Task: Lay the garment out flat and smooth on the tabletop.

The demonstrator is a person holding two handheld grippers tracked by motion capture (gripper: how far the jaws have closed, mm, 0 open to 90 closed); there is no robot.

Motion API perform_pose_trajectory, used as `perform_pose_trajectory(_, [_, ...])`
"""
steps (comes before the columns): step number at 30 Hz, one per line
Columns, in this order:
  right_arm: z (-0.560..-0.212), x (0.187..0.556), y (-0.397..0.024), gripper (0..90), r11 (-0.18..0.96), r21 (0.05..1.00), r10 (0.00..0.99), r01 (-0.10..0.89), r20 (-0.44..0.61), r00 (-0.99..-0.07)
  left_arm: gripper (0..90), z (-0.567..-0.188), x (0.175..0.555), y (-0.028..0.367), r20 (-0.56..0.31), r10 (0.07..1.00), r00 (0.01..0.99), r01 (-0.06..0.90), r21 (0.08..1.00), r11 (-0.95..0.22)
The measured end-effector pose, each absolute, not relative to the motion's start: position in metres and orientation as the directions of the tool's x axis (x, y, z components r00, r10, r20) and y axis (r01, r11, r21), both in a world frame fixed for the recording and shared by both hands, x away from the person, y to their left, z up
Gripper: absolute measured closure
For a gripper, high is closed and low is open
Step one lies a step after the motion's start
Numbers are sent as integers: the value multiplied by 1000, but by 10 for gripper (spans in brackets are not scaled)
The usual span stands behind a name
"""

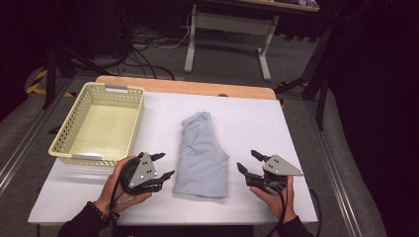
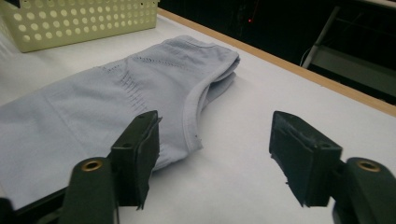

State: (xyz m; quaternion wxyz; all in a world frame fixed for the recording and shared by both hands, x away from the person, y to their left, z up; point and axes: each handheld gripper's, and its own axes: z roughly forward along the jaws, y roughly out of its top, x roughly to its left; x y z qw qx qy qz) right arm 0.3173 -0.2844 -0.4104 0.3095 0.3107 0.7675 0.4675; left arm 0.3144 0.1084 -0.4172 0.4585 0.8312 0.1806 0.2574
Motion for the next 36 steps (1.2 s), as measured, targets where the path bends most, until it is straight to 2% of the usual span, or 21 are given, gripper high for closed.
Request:
perform_pose_trajectory(2, [-410, 310, -289, 308, 370, 913, 774, 173, -199, -601, 311, -420, 312, 112, 260, 540, 800, 61, 861, -505])
perform_pose_trajectory(8, [-413, 294, -301, 259, 368, 917, 784, 153, -218, -581, 226, -429, 302, 123, 273, 548, 791, 46, 866, -497])
perform_pose_trajectory(14, [-421, 284, -313, 225, 349, 922, 809, 168, -206, -550, 167, -440, 299, 138, 209, 575, 791, 104, 880, -464])
perform_pose_trajectory(25, [-436, 277, -317, 201, 366, 904, 821, 223, -200, -534, 131, -445, 291, 152, 202, 602, 773, 139, 871, -471])
perform_pose_trajectory(36, [-439, 279, -311, 202, 395, 892, 805, 222, -219, -552, 136, -448, 292, 150, 204, 608, 767, 156, 860, -486])
